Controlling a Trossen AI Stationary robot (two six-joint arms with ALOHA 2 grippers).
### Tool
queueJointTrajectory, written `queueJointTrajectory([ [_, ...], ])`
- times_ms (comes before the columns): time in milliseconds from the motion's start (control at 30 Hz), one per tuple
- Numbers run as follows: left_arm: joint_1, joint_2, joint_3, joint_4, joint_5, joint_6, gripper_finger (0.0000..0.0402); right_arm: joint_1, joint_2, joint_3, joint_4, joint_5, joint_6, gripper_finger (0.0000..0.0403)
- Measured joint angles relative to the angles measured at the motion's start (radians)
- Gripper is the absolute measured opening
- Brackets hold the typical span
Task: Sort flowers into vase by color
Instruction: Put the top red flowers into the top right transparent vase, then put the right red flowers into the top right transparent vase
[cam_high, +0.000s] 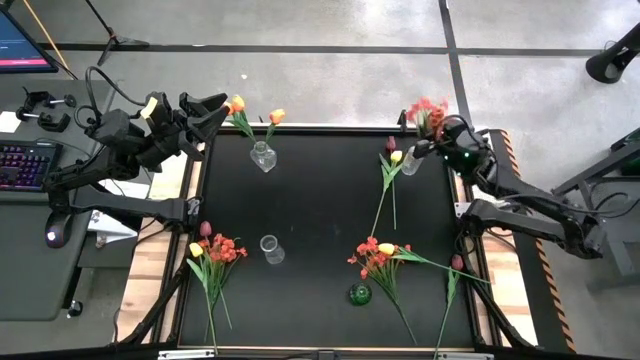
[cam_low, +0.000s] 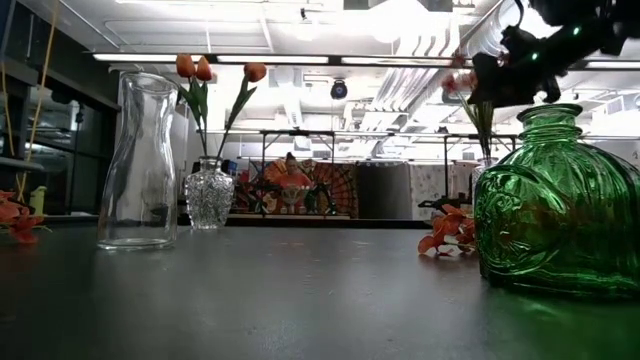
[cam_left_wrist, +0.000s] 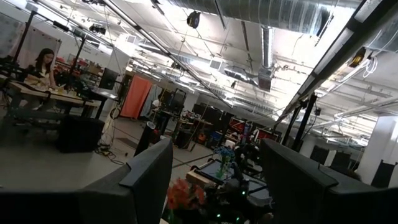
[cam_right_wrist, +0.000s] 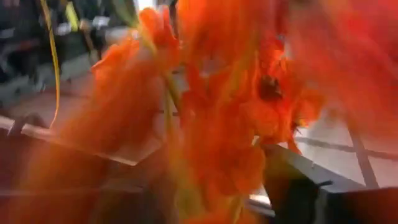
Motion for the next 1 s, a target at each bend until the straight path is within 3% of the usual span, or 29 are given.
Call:
queueJointTrajectory([
  [267,0.000,0.000,0.000,0.000,0.000,0.000,0.0230,0.000,-0.004,0.222,-0.500,-0.204,0.121,0.0233],
  [533,0.000,0.000,0.000,0.000,0.000,0.000,0.0230,0.000,-0.004,0.305,-0.867,-0.629,0.284,0.0232],
  [667,0.000,0.000,0.000,0.000,0.000,0.000,0.0230,0.014,-0.004,0.262,-0.875,-0.865,0.424,0.0232],
  [767,0.000,0.000,0.000,-0.001,0.000,0.000,0.0230,0.074,-0.003,0.217,-0.759,-0.995,0.544,0.0232],
  [867,0.000,0.000,0.000,-0.006,0.000,0.000,0.0230,0.176,0.010,0.183,-0.581,-1.063,0.646,0.0232],
  [1000,0.000,0.000,0.000,-0.007,0.000,0.000,0.0230,0.348,0.058,0.167,-0.397,-1.068,0.726,0.0232],
])
